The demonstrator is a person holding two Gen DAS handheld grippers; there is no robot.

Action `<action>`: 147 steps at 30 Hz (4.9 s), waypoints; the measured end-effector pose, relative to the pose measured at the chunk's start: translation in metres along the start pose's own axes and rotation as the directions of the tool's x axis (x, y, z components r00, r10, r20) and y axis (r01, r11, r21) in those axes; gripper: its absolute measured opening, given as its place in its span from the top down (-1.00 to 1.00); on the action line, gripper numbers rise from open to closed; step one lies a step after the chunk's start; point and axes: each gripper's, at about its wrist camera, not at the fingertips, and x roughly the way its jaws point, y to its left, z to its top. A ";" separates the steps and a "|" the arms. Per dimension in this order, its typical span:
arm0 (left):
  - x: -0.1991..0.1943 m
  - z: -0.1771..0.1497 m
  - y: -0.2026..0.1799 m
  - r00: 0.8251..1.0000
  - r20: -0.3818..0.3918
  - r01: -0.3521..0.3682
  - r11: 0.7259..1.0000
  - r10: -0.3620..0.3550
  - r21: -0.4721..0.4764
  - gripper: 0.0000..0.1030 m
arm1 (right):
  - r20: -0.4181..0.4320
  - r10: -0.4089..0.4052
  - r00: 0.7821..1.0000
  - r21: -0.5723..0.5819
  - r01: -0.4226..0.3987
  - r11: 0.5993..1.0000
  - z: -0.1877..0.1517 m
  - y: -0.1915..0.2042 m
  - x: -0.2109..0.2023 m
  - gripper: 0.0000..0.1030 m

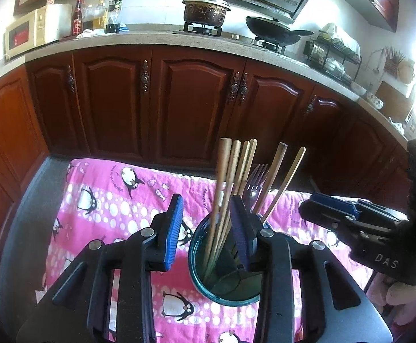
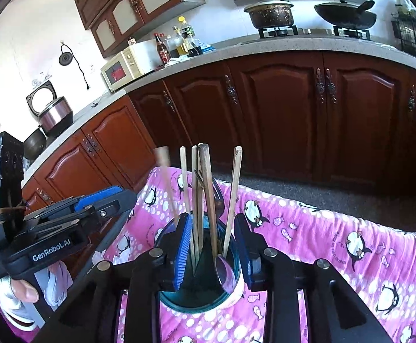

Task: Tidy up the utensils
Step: 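Withdraw both open tools from the cup, then move both open tools over the white ceramic spoon and gold fork, then grasp the gold fork with the left tool while the right tool grasps the white ceramic spoon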

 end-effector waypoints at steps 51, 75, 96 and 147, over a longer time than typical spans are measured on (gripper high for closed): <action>-0.042 -0.112 -0.082 0.990 -0.114 0.089 0.991 -0.077 0.101 0.11 | -0.105 -0.129 0.986 0.129 0.143 0.981 -0.140 -0.044 -0.091 0.20; 0.081 -0.182 -0.166 0.852 -0.471 0.333 0.931 -0.228 0.151 0.18 | -0.248 -0.154 0.956 0.316 0.230 0.920 -0.220 -0.127 -0.079 0.20; 0.066 -0.199 -0.077 0.876 -0.463 0.204 0.973 -0.132 0.108 0.85 | -0.337 -0.064 0.939 0.239 0.151 0.959 -0.227 -0.098 -0.035 0.20; 0.055 -0.201 -0.029 0.897 -0.433 0.116 0.993 -0.088 0.037 0.42 | -0.339 -0.116 0.934 -0.171 0.060 0.983 -0.151 -0.067 0.020 0.24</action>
